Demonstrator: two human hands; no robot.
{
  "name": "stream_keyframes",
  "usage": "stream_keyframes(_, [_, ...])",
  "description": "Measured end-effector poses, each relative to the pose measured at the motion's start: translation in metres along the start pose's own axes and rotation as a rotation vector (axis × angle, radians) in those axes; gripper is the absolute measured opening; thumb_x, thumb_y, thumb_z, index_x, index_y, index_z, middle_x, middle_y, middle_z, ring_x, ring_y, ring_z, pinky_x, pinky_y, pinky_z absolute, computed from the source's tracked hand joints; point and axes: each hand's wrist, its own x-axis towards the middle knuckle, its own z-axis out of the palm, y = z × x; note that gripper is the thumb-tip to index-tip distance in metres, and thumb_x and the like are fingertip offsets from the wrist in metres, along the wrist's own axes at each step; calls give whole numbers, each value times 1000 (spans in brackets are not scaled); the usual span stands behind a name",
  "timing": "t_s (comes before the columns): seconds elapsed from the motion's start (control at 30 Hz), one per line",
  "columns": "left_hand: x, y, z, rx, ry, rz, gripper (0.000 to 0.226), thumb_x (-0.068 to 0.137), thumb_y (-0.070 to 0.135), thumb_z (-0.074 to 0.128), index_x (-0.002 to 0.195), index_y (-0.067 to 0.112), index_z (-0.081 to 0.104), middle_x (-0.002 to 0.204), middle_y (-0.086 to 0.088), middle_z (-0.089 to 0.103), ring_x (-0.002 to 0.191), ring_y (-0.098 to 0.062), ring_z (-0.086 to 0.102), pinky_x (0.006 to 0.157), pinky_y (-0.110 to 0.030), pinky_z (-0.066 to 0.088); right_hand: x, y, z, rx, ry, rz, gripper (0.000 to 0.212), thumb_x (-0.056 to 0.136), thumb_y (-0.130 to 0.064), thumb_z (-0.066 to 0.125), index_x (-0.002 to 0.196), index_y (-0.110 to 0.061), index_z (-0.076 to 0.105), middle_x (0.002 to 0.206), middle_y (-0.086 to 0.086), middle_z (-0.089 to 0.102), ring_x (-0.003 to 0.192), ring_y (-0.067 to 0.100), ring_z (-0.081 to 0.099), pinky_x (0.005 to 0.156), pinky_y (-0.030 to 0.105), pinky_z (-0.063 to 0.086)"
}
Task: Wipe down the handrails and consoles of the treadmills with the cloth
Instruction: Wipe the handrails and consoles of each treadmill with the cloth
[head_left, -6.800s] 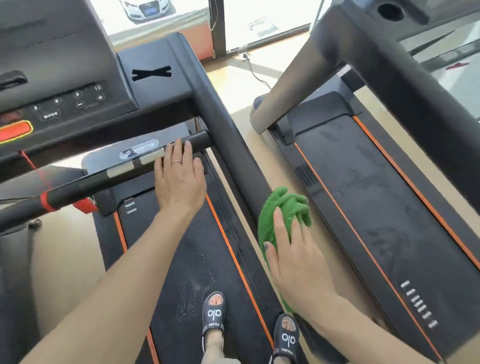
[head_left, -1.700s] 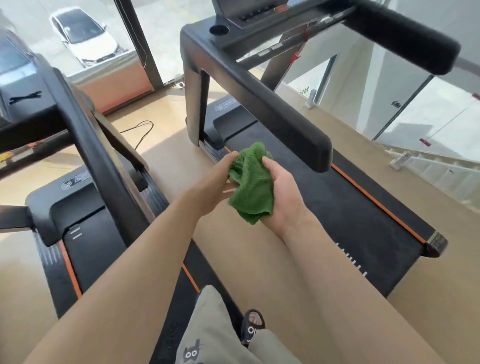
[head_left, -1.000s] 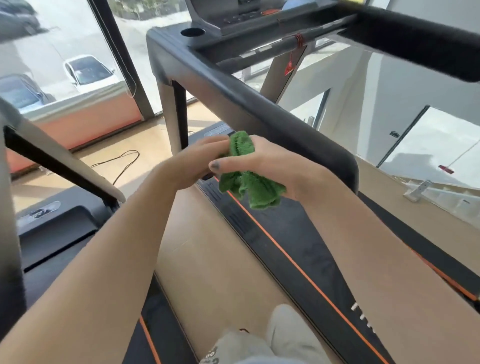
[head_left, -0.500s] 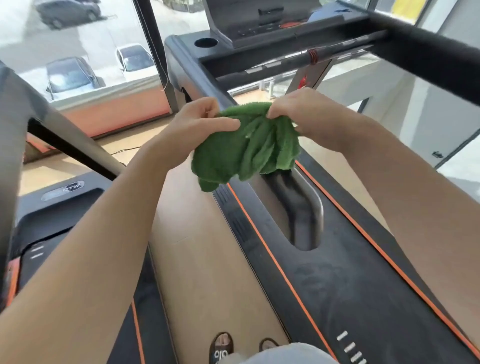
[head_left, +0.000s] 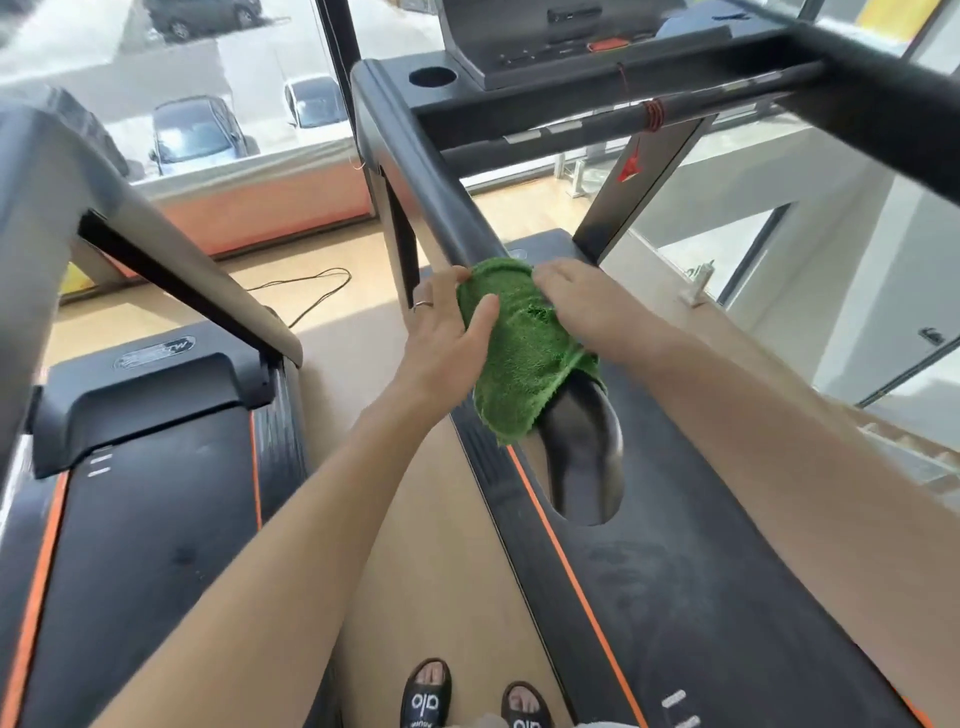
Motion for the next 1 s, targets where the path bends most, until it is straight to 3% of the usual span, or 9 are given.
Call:
stream_keyframes(0.1, [-18, -6, 40, -403, 71, -57, 59, 95, 56, 37, 152, 51, 22, 158, 11, 24, 145, -11, 31, 121, -42, 30, -14, 7, 25, 138, -69, -13, 53, 99, -56, 36, 148, -37, 41, 138, -5, 55, 125, 18, 52, 109, 43, 40])
stream_keyframes(0.17, [-19, -9, 59, -616, 144, -58, 53, 87, 61, 43, 136, 75, 27, 163, 10, 24, 146, -12, 34, 120, -45, 32, -5, 9, 23, 235, -95, 17, 50, 102, -50, 38, 151, -39, 37, 135, -12, 52, 124, 12, 49, 107, 35, 38])
stream_keyframes(0.23, [-8, -11, 63, -694, 182, -66, 46, 84, 59, 46, 122, 82, 34, 161, 7, 31, 143, -16, 42, 117, -48, 37, 11, 6, 23, 257, -152, 36, 57, 96, -54, 43, 151, -41, 36, 135, -9, 57, 122, 14, 55, 107, 38, 42])
stream_keyframes(0.43, [30, -12, 51, -694, 197, -123, 69, 90, 49, 35, 157, 48, 15, 157, 0, 38, 133, -18, 51, 111, -47, 45, 32, -2, 23, 460, -245, 28, 40, 104, -37, 41, 143, -31, 45, 125, 5, 67, 111, 23, 69, 98, 41, 56])
stream_keyframes(0.53, [2, -16, 66, -737, 205, -123, 70, 90, 57, 39, 156, 51, 17, 161, 3, 34, 142, -18, 42, 117, -47, 39, 3, 16, 23, 467, -223, 42, 56, 91, -52, 53, 146, -43, 43, 128, -8, 67, 115, 16, 67, 105, 45, 50])
stream_keyframes(0.7, [-87, -18, 103, -854, 132, -143, 83, 79, 84, 53, 151, 61, 19, 164, 8, 28, 147, -13, 37, 118, -43, 38, -93, 36, 26, -15, -14, -55, 67, 100, -51, 47, 158, -46, 14, 148, -12, 46, 126, 14, 52, 99, 32, 42])
stream_keyframes(0.83, [-138, -7, 126, -927, 121, -98, 53, 110, 32, 31, 158, 41, 9, 152, 26, 38, 129, 9, 50, 98, -14, 47, -142, 48, 58, -82, 257, -195, 63, 100, -43, 49, 156, -43, 20, 159, -9, 28, 135, 14, 45, 102, 40, 49])
stream_keyframes(0.87, [-133, -9, 126, -943, 128, -105, 52, 111, 29, 29, 158, 39, 9, 152, 24, 39, 130, 7, 50, 99, -16, 47, -137, 50, 59, -57, 289, -203, 61, 99, -43, 49, 155, -43, 25, 158, -9, 31, 133, 12, 46, 101, 39, 50])
stream_keyframes(1.0, [-84, -17, 107, -958, 162, -146, 66, 93, 68, 48, 153, 52, 24, 160, -3, 38, 142, -24, 45, 115, -54, 40, -91, 42, 35, 96, 175, -195, 58, 95, -50, 52, 150, -47, 36, 143, -16, 52, 125, 5, 53, 105, 35, 48])
